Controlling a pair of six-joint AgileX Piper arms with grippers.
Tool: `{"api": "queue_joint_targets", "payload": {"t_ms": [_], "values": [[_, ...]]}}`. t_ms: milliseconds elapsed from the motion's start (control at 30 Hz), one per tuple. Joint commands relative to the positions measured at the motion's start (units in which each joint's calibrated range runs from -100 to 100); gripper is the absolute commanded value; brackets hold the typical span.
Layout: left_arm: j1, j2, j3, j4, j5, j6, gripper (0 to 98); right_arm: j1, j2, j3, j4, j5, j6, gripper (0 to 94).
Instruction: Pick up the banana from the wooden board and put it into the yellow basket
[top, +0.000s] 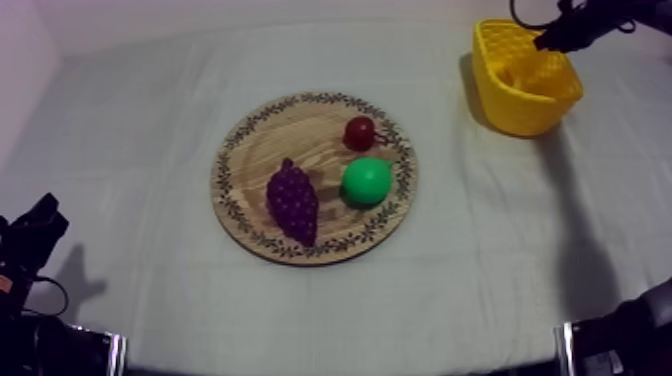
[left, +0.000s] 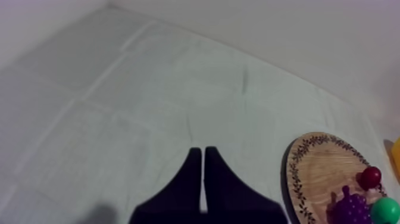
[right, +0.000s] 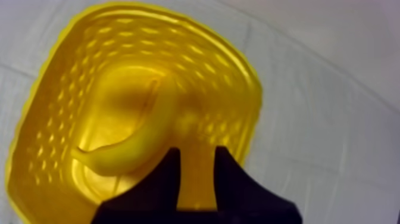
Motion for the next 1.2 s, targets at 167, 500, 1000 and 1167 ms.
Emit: {"api": "queue_joint_targets", "payload": {"t_ms": [167,500,1000,1167], "values": [[0.0,0.0,0.0,0.03,0.0,0.0,0.1,0.7,-18.9,15.8,-2.7,-3.4,-1.2,6.5],[0.0,0.0,0.0,0.03,0.0,0.0,0.1,1.6,-45.9,43.2,-6.8,-13.2,-6.6,9.4],[0.0,0.0,0.0,0.03,0.0,0.0,0.1,0.8,-84.8,69.5,-9.2,0.4,-5.8,0.6],[0.0,0.0,0.0,0.03,0.0,0.0,0.1,1.2,-93.0,72.6,-9.4,7.2,-5.1,0.6]]}}
